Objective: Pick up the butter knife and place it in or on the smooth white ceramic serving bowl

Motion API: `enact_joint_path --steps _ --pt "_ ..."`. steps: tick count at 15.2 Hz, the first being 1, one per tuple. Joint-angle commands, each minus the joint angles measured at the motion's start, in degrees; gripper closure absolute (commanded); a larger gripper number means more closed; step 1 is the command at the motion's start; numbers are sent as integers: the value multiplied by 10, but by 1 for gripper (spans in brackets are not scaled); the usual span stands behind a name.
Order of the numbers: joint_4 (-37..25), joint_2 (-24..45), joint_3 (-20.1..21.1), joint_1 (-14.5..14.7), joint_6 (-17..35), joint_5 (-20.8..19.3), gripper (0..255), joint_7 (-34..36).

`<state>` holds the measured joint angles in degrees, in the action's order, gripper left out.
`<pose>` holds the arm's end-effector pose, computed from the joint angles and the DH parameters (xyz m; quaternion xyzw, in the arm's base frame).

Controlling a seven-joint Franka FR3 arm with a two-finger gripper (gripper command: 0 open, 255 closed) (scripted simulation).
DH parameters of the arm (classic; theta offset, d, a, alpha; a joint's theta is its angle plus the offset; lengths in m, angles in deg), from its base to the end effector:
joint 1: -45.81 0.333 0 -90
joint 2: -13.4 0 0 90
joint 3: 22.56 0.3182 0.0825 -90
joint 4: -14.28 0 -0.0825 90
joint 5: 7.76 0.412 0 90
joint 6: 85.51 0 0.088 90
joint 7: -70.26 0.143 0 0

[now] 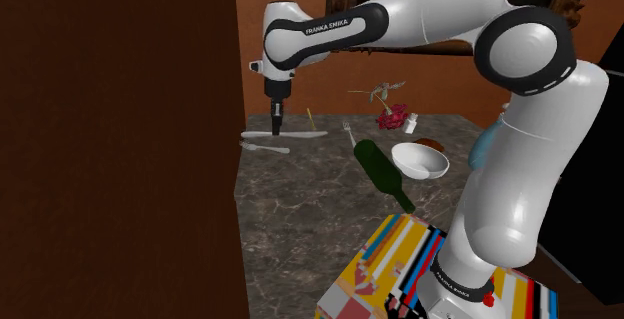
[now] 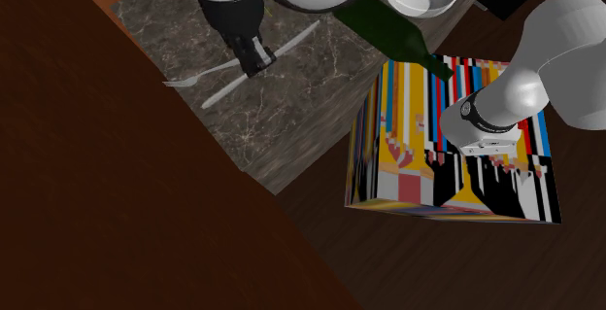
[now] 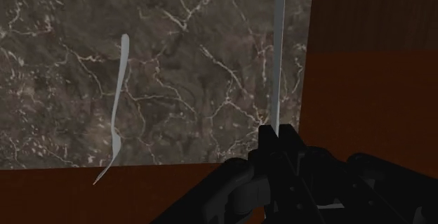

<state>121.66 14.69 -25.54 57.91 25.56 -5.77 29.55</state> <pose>0.5921 0.0988 0.4564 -0.9091 -0.4158 -0.0245 0.0094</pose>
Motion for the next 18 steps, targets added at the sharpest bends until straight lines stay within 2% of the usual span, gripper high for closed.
enact_joint_path --steps 1,9,18 --pt "30 -29 -7 -7 1 -1 255 -13" --pt "168 -164 -46 -42 3 -18 255 -79" --pt "272 -296 -105 -92 -25 -61 255 -162"
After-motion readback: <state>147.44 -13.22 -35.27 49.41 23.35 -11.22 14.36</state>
